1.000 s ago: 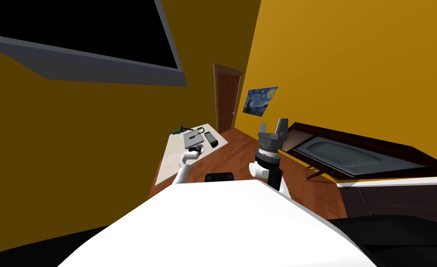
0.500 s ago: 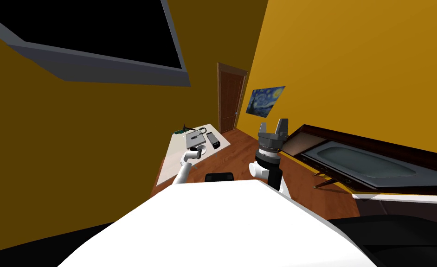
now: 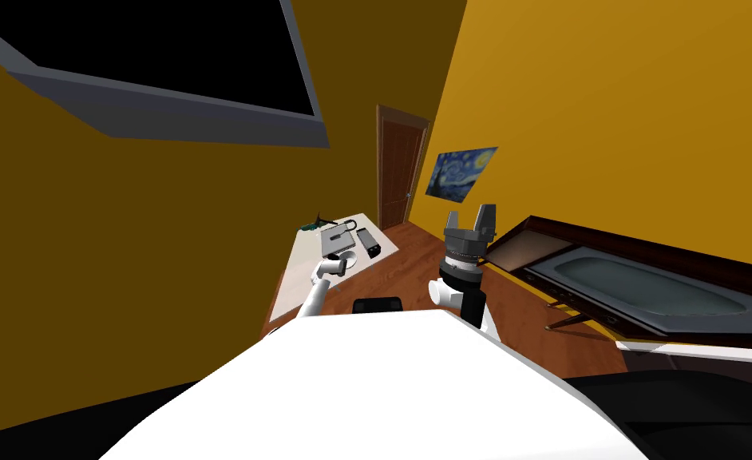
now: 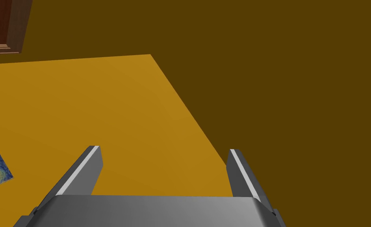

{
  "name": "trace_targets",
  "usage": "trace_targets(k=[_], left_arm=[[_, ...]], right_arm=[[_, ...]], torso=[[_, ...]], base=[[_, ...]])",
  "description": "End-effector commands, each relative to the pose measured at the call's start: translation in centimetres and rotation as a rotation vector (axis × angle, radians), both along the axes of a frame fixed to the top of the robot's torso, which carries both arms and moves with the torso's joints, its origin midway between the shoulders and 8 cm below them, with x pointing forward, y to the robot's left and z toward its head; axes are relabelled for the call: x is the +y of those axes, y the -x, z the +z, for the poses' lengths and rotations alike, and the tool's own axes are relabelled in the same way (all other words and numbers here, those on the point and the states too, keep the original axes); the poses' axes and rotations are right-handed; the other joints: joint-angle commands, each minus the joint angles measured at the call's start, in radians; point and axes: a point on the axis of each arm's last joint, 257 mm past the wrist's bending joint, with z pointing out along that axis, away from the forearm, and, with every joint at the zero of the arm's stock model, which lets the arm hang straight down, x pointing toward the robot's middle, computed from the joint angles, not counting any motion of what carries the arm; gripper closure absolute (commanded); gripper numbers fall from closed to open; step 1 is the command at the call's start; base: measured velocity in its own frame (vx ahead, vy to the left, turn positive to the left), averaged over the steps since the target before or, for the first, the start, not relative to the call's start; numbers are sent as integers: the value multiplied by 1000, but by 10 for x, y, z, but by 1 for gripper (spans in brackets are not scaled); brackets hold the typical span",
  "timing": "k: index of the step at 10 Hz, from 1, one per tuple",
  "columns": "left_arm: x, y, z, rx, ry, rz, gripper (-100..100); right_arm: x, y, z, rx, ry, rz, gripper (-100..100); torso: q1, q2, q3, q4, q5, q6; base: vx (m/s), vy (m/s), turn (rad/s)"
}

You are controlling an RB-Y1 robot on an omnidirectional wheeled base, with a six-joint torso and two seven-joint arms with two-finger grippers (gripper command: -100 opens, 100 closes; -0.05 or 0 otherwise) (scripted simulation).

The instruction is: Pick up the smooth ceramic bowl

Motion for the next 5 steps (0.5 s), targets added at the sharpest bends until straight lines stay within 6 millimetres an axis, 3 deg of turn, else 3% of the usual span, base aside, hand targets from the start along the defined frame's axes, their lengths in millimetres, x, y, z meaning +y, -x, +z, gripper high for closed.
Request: trace_targets(k=[1, 5], left_arm=[[0, 2, -9, 0, -1, 1, -100], [1, 4, -19, 1, -1, 3, -100]], right_arm=[[0, 0, 0, 0, 0, 0, 0], [0, 0, 0, 0, 0, 0, 0]], torso=[[0, 0, 0, 0, 0, 0], [0, -2, -1, 0, 0, 0]], base=[[24, 2, -11], [35, 2, -7]])
